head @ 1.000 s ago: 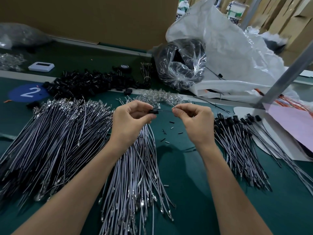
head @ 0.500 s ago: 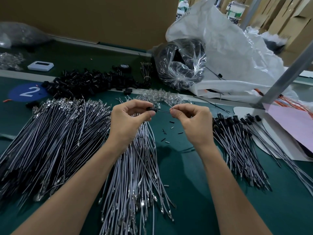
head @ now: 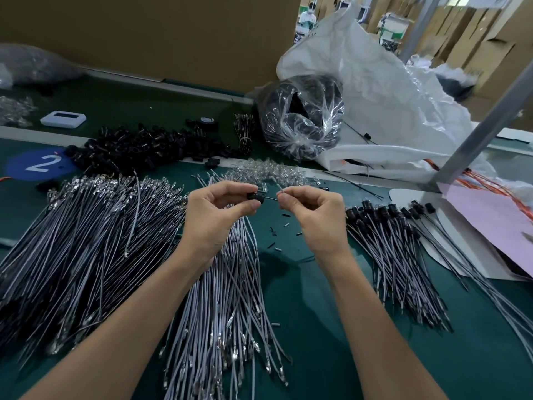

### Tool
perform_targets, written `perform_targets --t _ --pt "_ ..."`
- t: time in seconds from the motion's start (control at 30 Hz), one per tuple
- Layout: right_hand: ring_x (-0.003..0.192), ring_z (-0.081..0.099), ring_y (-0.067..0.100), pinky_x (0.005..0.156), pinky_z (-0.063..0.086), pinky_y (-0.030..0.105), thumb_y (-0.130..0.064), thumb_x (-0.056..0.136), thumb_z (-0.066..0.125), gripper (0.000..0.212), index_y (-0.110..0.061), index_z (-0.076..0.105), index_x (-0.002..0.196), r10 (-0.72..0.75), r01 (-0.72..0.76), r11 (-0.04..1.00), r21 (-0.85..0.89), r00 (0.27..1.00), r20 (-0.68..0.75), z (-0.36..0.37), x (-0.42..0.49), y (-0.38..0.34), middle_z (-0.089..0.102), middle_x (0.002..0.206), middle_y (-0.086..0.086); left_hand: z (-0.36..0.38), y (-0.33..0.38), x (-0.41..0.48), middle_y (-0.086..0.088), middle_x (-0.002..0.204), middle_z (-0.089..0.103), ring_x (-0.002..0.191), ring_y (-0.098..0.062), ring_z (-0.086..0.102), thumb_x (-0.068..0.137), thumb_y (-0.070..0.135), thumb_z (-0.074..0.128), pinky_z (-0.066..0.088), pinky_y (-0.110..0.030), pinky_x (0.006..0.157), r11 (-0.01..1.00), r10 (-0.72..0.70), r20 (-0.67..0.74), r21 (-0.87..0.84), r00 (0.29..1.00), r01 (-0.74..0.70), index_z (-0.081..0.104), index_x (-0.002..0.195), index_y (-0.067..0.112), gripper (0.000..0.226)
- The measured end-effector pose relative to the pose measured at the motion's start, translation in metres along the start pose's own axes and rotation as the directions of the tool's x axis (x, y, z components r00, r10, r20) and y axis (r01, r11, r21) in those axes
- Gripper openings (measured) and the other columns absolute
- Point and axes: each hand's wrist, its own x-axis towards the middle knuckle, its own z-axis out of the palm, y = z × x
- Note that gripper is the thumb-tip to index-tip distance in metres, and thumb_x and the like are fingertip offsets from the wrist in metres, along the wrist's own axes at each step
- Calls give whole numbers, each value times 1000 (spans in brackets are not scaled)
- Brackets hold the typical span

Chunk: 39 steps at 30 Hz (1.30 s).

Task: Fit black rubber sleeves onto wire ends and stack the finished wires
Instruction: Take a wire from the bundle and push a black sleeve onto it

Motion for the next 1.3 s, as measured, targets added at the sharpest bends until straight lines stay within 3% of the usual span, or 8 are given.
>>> perform_targets --t 0.17,0.4,0.53,0.63,0.77,0.97,1.1,1.3 --pt "67 68 7 65 49 13 -7 81 76 11 -18 75 81 39 -40 989 141 999 6 -4 1 -2 73 68 -2 1 0 -2 -2 80 77 73 -13 73 69 0 80 55 -17 70 998 -25 9 -57 1000 25 75 88 16 25" --pt "73 71 18 73 57 32 -10 81 78 14 -23 75 79 1 0 1000 -7 998 63 4 -3 0 75 73 0 2 -1 -3 -2 80 77 75 -13 74 68 -5 80 55 -17 71 998 -42 17 -36 999 42 76 87 16 29" --pt "68 70 7 67 53 24 -8 80 79 19 -26 74 77 -32 33 999 -23 999 44 7 -5 -1 75 72 -5 5 -1 -7 -5 83 77 79 -18 75 65 8 81 56 -19 72 996 -58 42 -66 997 61 76 87 15 23" --pt "66 69 9 67 56 28 -8 79 79 18 -26 75 78 -59 60 997 -39 998 19 7 -6 -3 75 73 -3 7 0 -8 -9 86 77 82 -24 75 73 20 75 58 -22 73 986 -78 26 -144 997 81 77 90 11 19" --pt "61 67 10 62 55 24 -7 78 80 18 -24 74 78 -90 91 996 -9 996 28 10 -9 -6 74 71 -4 6 -1 -6 -9 92 76 87 -22 74 71 15 74 58 -23 74 952 -153 -25 -274 988 140 68 108 12 37" --pt "59 67 14 57 49 21 -8 79 79 12 -16 70 77 -101 101 995 23 995 15 11 -10 -5 72 67 0 5 3 -6 -9 90 76 83 -18 73 67 10 74 58 -22 71 869 -209 -11 -461 978 181 74 70 11 3" --pt "60 63 9 60 49 18 -14 80 80 12 -23 73 75 -154 151 987 -57 986 -58 4 -7 -5 70 68 -8 1 5 -5 -8 85 76 80 -17 74 71 8 72 59 -23 70 842 -233 -72 -514 970 164 75 66 14 8" --pt "49 44 4 50 36 14 -14 78 80 10 -19 76 72 -169 175 971 -165 984 48 -1 -4 -3 61 56 -11 0 5 -2 -7 82 75 81 -17 74 70 6 70 59 -24 71 801 -258 -129 -583 958 137 73 61 14 13"
